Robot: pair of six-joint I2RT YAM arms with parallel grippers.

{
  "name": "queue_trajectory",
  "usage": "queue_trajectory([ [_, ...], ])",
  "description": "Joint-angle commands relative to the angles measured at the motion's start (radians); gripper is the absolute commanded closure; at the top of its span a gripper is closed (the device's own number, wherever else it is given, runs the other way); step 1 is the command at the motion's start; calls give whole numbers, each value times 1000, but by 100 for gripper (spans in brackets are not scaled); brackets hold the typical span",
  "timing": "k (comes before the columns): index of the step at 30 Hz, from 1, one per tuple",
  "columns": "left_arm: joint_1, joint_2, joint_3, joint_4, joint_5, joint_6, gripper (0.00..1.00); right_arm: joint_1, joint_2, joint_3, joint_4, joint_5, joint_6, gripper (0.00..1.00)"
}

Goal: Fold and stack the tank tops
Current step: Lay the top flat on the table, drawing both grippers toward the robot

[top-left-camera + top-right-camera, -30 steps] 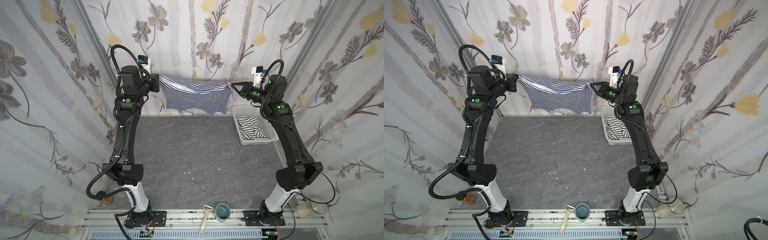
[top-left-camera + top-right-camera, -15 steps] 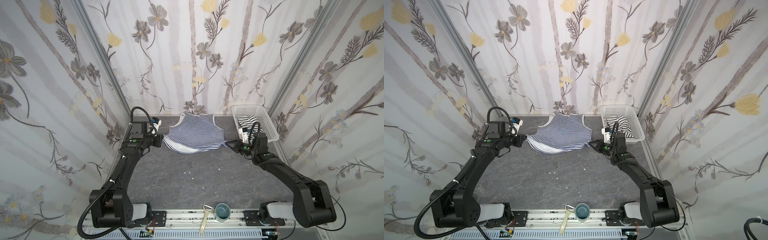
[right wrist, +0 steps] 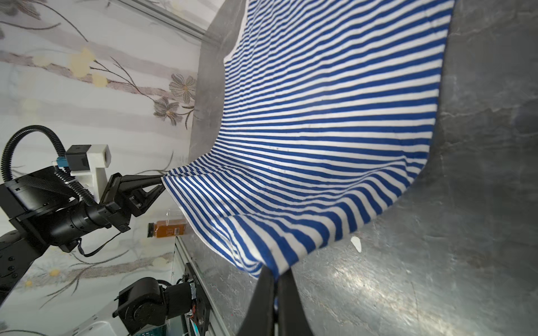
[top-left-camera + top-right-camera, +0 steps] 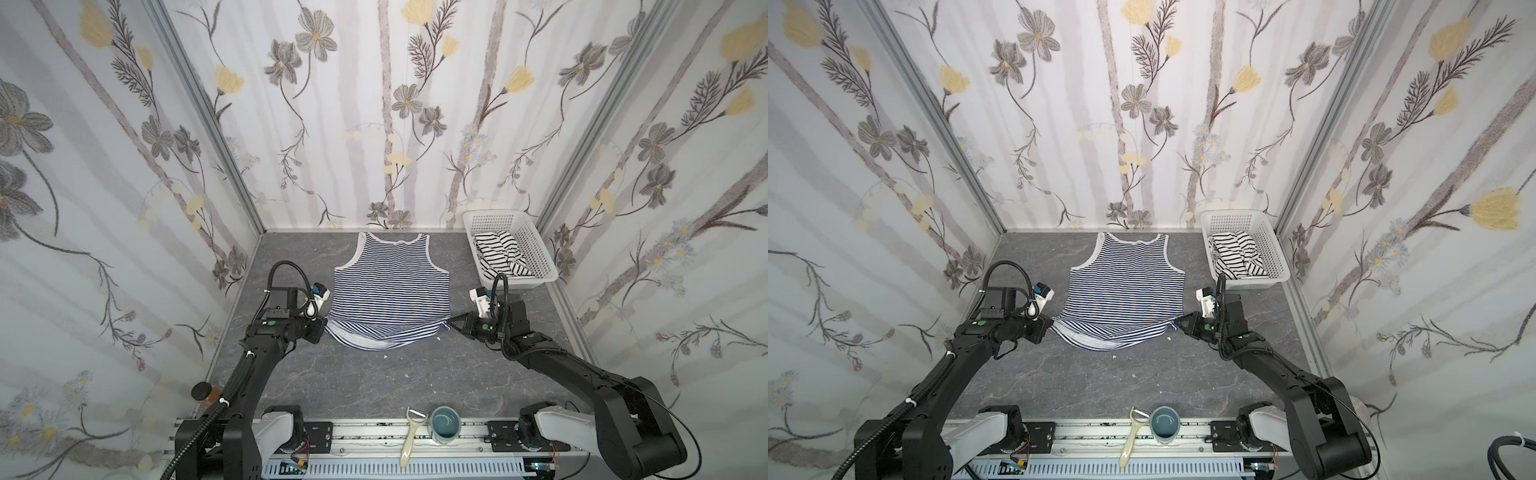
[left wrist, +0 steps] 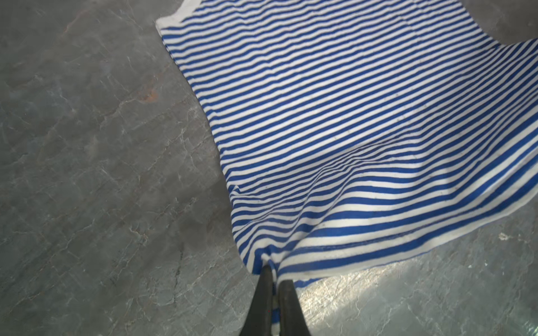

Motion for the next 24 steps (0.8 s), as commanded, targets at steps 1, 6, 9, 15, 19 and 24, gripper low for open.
queue_trajectory([
  [1, 1, -1, -27, -36, -28, 82, 100, 24, 3, -8, -50, 55, -35, 100],
  [6, 0, 14, -43, -35, -66, 113, 100, 43, -27, -6, -144, 92, -74, 100],
  [9, 1, 20, -50, -35, -94, 138, 100, 46, -64, 2, -215, 102, -100, 100],
  [15, 2, 42, -62, -34, -105, 164, 100, 75, -114, 12, -369, 174, -147, 100],
  [19, 1, 48, -73, -33, -97, 174, 100, 127, -101, 0, -393, 209, -143, 99],
  [24, -2, 48, -95, -34, -105, 178, 100, 168, -78, -7, -408, 265, -140, 96],
])
